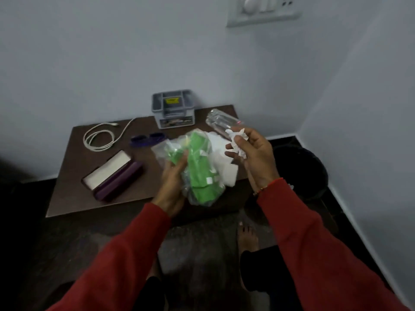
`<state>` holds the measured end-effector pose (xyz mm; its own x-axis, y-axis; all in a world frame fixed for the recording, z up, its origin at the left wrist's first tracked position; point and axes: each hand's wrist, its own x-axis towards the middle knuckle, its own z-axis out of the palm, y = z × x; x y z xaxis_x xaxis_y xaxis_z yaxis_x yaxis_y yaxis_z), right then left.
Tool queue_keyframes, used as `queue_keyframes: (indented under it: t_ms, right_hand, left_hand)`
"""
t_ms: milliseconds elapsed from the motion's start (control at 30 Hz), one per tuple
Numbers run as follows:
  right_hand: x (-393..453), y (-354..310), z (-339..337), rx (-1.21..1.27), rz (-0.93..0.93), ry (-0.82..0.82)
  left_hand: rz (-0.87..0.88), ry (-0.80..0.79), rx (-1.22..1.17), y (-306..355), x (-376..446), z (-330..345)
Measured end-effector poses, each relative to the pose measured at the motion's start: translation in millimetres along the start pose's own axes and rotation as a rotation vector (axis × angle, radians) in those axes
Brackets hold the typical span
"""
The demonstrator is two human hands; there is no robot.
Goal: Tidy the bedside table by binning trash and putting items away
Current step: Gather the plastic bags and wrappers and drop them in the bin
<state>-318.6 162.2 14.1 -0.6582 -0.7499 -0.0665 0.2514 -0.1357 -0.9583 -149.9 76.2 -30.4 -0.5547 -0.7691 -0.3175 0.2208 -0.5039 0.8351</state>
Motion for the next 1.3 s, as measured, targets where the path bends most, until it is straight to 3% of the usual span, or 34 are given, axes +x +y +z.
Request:
queue_keyframes:
  t_ms: [200, 367, 567, 733, 800, 967, 1033, 1200, 1300]
  right_hand:
    - [12.2, -34.2, -92.9, -0.077, -0.05, 0.14]
    - [39.4, -21.2, -145.3, -0.072, -0.04, 0.252]
    - [90.5, 38.4, -218.9, -0.384, -0.07, 0.519]
    - [103.3, 100.3, -271.9, -0.607, -0.102, 0.775]
    - [103.9, 121.8, -286.1, -0.671, -0.097, 0.791]
    - [112.8, 165.2, -309.4, -0.729, 0.001, 0.759]
    - [120.8, 182.1, -316.3, -0.743, 0.103, 0.709]
    - [137.0, 205.1, -321.0, -0.828, 0.348, 0.606]
    - [137.3, 204.6, -318.0, -0.888, 0.333, 0.594]
  left_hand:
    - [-0.005, -0.007, 0.124, -61.2, 47.1, 118.8]
    - [-0.19, -0.117, 0.269, -110.3, 95.1, 206.0]
    - [-0.414, -0.131, 0.311, -196.2, 169.9, 229.4]
    - [-0.487, -0.208, 0.235, -227.7, 163.0, 237.6]
    - [-0.497, -0.248, 0.235, -245.2, 168.3, 234.3]
    - [-0.508, -0.099, 0.307, -332.3, 228.1, 209.8]
    - [-0.529, -0.01, 0.379, -332.6, 225.6, 209.5]
    - [-0.246, 0.084, 0.656, -299.6, 187.7, 220.1]
    - [-0.173, 0.073, 0.75, -306.3, 186.4, 215.0]
